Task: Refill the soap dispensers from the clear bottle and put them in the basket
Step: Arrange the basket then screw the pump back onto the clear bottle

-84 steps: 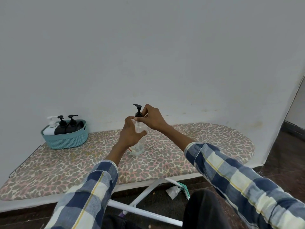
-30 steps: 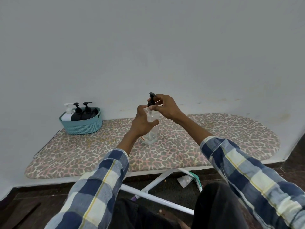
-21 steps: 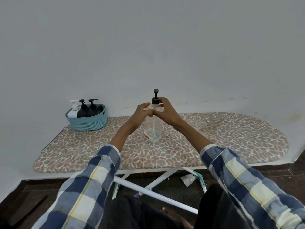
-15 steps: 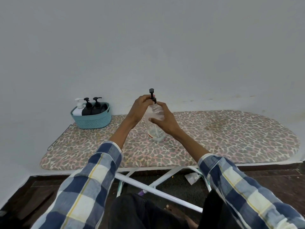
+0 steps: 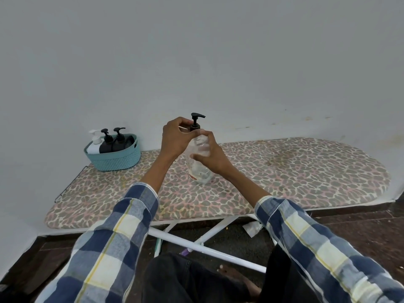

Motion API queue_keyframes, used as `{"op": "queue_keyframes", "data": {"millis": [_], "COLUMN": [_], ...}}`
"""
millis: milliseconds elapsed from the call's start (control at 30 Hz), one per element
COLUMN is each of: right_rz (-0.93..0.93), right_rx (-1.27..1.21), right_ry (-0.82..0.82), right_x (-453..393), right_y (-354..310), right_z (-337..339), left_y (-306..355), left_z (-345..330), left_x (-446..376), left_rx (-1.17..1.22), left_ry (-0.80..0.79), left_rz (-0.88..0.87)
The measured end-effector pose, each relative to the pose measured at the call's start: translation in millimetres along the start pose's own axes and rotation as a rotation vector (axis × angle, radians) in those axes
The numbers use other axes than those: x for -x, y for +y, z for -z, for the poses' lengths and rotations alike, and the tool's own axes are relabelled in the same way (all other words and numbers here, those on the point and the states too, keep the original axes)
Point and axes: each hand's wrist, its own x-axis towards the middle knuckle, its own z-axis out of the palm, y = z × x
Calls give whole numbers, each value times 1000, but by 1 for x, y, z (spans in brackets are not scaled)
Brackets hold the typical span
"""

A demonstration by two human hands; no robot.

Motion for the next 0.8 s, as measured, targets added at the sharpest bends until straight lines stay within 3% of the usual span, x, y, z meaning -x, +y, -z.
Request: {"op": "queue_keyframes", "data": {"millis": [367,667,800], "right_rz": [10,-17,-13], "right_rx": [0,4,15], "right_ry": [-24,-26,-27], "right_x": [2,2,2], "right_y": [-2,-3,-3], "right_z": [3,3,2], "left_y": [-5,-4,1], "left_z": [5,10,4], "left_x": [1,-1,1], "left_rx": [19,45,117], "left_ry": [-99,-322,-271], "left_rz": [-34,-11,48]}}
